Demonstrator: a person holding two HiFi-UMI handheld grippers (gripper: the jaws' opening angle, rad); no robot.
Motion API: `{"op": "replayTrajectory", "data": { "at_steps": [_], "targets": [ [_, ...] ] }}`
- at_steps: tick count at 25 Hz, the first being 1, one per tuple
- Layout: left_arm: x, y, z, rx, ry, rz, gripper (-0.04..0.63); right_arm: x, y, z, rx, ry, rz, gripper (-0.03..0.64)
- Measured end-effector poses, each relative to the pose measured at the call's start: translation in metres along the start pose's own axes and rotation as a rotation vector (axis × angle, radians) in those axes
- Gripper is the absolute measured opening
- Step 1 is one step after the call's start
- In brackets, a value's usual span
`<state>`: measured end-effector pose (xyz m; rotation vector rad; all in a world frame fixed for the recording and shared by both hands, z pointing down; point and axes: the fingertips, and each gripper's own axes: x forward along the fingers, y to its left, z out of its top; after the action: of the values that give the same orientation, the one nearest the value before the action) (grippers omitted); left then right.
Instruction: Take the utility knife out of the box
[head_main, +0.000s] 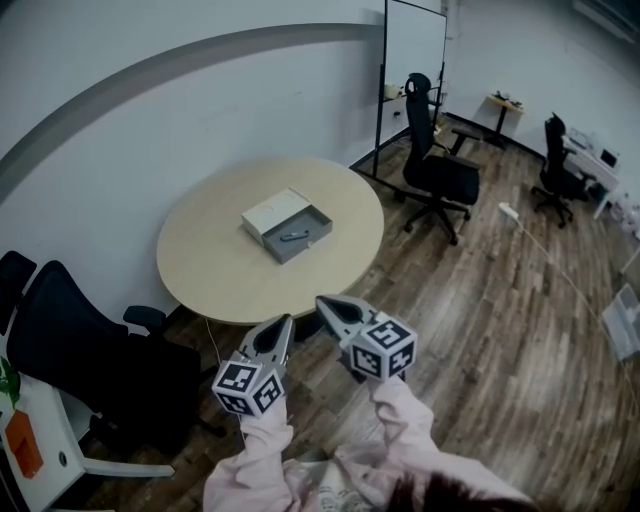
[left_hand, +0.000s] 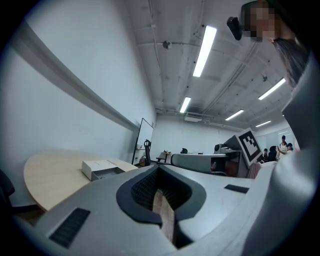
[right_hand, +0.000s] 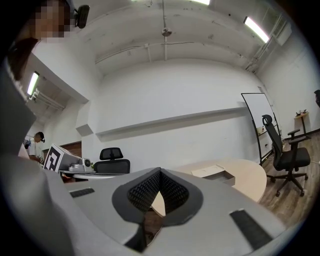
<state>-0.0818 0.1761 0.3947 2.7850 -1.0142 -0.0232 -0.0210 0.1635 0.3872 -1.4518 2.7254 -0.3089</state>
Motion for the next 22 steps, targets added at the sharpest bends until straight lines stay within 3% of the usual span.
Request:
{"op": "replayTrajectory", "data": {
  "at_steps": [9,22],
  "targets": [
    [0.018,0.012,-0.005,-0.011,0.021,-0.016,0.007,0.018,-0.013,-0.007,0.024,0.019,0.029,-0.003],
    [0.073,0.066,-0.004,-0.032,0.047,-0.062,0.006,0.076,-0.058,-0.008,0.036,0.046,0.01,-0.003]
  ]
}}
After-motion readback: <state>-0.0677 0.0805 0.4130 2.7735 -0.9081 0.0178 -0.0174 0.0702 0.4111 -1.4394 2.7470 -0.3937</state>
